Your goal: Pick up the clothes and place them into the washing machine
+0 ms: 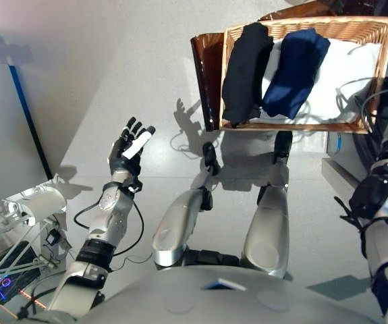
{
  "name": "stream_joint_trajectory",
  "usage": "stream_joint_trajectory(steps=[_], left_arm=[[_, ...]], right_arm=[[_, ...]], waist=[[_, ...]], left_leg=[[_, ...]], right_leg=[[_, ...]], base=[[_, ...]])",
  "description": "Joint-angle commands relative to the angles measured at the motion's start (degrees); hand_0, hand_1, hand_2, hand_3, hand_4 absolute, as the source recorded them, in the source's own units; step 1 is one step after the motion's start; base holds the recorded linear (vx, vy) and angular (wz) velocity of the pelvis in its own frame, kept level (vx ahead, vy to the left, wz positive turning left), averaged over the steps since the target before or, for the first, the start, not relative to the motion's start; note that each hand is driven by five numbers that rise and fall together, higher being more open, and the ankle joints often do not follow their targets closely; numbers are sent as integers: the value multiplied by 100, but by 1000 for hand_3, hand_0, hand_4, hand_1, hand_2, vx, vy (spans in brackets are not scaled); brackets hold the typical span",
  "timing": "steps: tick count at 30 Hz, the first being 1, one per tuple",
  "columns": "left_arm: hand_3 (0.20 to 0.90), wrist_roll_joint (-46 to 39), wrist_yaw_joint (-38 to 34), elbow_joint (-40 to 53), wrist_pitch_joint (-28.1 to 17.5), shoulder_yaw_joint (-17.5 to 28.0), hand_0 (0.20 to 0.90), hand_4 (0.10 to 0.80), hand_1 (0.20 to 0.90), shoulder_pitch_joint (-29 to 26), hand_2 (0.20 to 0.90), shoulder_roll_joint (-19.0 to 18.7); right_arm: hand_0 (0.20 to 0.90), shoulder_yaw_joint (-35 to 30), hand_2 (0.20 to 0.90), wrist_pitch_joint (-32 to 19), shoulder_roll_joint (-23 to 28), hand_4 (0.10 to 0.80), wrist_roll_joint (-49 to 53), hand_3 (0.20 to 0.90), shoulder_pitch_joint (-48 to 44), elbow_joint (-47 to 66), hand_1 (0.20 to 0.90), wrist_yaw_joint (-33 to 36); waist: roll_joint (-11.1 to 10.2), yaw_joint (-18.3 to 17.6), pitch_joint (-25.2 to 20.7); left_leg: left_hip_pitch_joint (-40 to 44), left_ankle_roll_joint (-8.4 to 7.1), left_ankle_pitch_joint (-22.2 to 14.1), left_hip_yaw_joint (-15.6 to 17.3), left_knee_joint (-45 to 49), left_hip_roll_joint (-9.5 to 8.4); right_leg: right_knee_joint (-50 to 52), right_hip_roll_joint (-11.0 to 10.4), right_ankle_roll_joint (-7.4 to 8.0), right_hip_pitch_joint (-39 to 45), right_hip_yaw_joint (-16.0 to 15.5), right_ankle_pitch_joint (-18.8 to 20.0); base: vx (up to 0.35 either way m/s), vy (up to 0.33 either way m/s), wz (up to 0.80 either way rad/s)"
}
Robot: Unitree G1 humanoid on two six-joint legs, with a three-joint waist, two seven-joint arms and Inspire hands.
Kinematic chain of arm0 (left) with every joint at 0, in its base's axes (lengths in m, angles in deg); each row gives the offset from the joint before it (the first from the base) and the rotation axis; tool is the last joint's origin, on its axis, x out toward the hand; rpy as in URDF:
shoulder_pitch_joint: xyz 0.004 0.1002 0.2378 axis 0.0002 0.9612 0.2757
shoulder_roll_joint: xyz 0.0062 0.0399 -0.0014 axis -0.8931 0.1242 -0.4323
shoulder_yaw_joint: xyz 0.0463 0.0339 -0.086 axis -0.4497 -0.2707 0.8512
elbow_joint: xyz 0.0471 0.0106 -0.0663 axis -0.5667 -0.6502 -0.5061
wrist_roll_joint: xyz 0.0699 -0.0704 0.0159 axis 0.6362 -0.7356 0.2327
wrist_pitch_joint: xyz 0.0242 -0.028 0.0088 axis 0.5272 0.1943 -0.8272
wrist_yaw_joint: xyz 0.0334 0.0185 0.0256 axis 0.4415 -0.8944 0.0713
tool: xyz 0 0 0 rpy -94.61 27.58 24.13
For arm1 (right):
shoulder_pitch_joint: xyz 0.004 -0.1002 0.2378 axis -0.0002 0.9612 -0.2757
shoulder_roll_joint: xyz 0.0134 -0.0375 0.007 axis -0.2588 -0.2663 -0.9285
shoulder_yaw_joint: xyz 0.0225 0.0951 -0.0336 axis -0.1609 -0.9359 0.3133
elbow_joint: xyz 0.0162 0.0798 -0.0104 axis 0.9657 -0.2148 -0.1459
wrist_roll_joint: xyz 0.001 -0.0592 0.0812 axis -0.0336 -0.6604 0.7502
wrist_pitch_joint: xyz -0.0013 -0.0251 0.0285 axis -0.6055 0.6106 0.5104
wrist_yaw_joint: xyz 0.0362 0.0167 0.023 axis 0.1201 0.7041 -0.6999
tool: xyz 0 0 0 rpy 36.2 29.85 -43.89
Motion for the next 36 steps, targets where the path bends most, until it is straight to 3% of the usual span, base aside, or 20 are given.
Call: stream_joint_trajectory(steps=[1,15,20,24,30,36], left_arm=[[900,-86,-140,317,-358,154,900,800,900,177,900,-436],[900,-145,-155,341,-176,52,900,800,900,238,900,-485],[900,-108,-101,447,-210,126,900,800,900,332,900,-553],[900,-91,-64,423,-246,209,900,800,900,300,900,-514],[900,8,14,228,-175,318,900,800,900,316,900,-425],[900,88,-52,105,-179,457,900,800,900,308,900,-352]], right_arm=[[900,334,900,-561,752,800,-39,900,-318,103,900,-115],[900,604,900,-334,350,800,619,900,-715,-408,900,-87],[900,1166,900,431,338,800,-389,900,-400,-411,900,-171],[900,1327,900,654,-70,800,-723,900,277,-143,900,-500],[900,1396,900,673,-1082,800,-542,900,1473,464,900,-1094],[900,1463,900,646,-1556,800,-993,900,2036,996,900,-1046]], waist=[[-8,-34,-518],[-49,-19,-543],[-140,-30,-468],[-247,-64,-422],[-518,-122,-476],[-651,-142,-551]], left_leg=[[32,-767,-55,27,-45,222],[102,-729,-79,68,-45,186],[218,-716,-94,82,-45,208],[271,-707,-74,89,-45,253],[453,-726,-87,60,-45,349],[631,-732,-131,23,-45,393]], right_leg=[[1047,-44,19,-205,121,-1022],[1075,-40,-4,-162,149,-1004],[1095,-28,-12,-52,115,-1015],[1107,12,-25,-1,91,-1000],[995,66,-40,299,-16,-1019],[976,107,-63,510,-71,-1103]], base=[[0,0,0],[-3,7,-1],[-17,-12,-1],[-7,-23,0],[20,-43,-2],[17,-24,0]])
